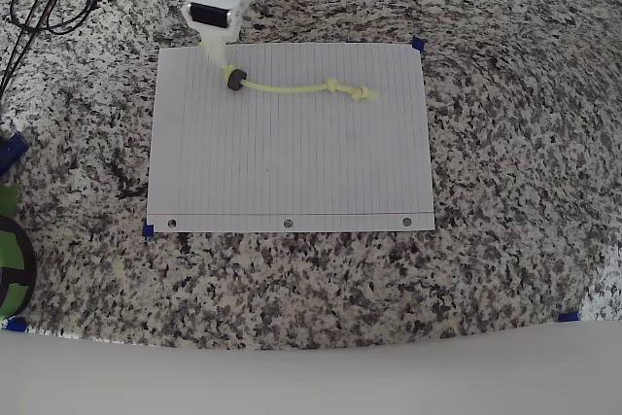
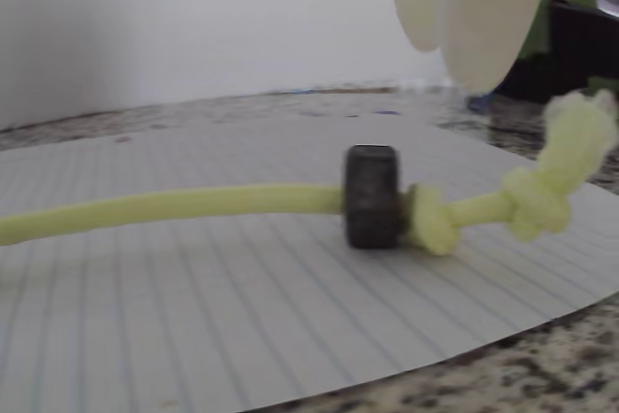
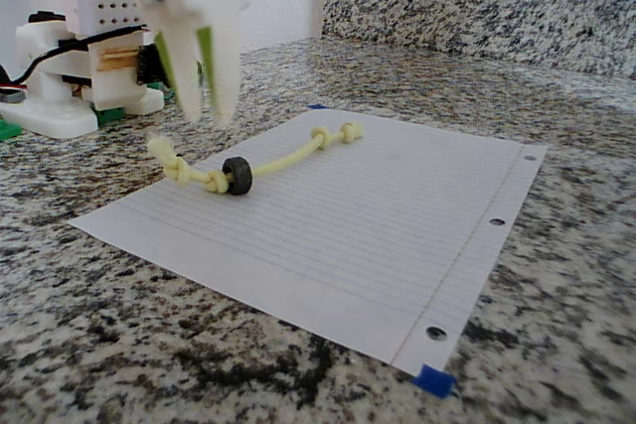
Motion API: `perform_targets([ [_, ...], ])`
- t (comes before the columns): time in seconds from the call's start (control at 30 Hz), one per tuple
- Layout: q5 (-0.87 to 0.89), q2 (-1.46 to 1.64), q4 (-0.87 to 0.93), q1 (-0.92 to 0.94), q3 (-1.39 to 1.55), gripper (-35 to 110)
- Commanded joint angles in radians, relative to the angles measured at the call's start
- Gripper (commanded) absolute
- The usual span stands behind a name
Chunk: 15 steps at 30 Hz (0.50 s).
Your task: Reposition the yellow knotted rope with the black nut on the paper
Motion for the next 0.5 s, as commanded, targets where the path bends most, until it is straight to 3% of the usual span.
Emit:
perform_targets([
  [0.0, -0.012, -0.044, -0.018, 0.029, -0.041, 47],
  [0.47, -0.02, -0.164, -0.135, 0.058, -0.041, 44],
])
